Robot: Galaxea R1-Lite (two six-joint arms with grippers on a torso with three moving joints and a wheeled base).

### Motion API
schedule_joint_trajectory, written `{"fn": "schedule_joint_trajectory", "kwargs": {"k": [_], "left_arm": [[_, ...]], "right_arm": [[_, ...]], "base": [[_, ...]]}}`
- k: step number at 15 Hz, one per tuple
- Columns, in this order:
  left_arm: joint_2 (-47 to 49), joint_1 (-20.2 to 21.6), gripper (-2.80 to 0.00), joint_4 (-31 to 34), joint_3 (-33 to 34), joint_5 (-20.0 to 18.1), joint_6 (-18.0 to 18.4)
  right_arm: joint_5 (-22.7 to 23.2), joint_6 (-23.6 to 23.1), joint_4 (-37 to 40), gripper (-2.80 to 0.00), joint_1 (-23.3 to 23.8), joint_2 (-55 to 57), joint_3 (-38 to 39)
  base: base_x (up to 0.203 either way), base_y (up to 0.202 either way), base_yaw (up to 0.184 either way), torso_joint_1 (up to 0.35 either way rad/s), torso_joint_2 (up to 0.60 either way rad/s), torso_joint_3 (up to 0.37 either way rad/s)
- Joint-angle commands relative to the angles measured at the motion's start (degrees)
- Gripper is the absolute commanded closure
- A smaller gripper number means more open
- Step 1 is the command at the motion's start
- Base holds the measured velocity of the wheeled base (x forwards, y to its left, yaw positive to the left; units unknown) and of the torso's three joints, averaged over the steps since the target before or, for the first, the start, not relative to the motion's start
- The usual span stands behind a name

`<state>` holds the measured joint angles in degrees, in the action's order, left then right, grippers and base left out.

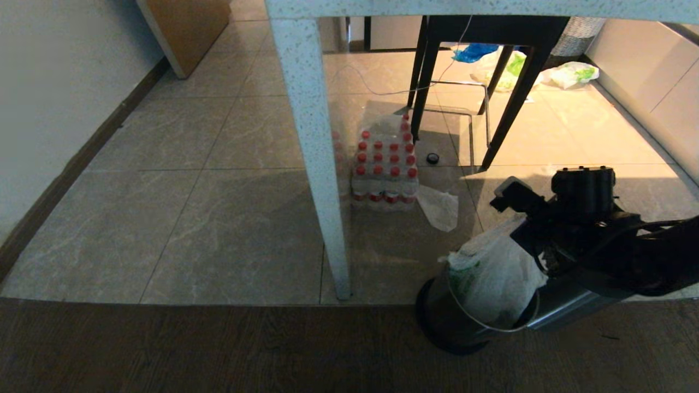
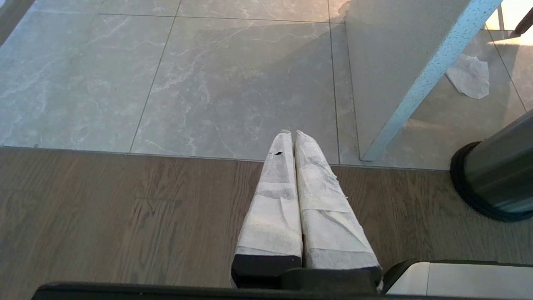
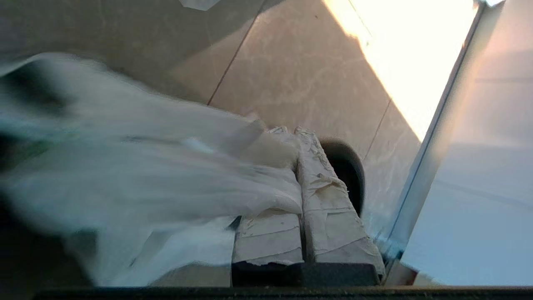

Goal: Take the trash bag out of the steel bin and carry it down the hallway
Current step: Pick up the trash bag

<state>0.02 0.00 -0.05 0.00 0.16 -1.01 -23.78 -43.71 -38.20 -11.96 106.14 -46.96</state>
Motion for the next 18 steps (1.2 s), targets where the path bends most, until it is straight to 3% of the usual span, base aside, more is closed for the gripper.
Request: {"fn": "schedule_joint_trajectory", "kwargs": {"k": [1,4,8,18], "left_arm": [[0.0,0.0,0.0,0.0,0.0,0.0,0.0],[-0.1,0.0,0.0,0.0,0.0,0.0,0.0],[0.0,0.0,0.0,0.0,0.0,0.0,0.0],[-0.1,0.0,0.0,0.0,0.0,0.0,0.0]], "right_arm": [[-0.1,0.1,-0.1,0.0,-0.2,-7.0,3.3],[0.0,0.6,0.1,0.0,-1.5,-10.7,8.5],[0.0,3.0,1.1,0.0,-4.5,-15.0,9.3],[0.2,4.2,14.9,0.0,-6.0,-32.4,9.1]], "base": [[0.0,0.0,0.0,0.0,0.0,0.0],[0.0,0.0,0.0,0.0,0.0,0.0],[0.0,0.0,0.0,0.0,0.0,0.0],[0.0,0.0,0.0,0.0,0.0,0.0]]}}
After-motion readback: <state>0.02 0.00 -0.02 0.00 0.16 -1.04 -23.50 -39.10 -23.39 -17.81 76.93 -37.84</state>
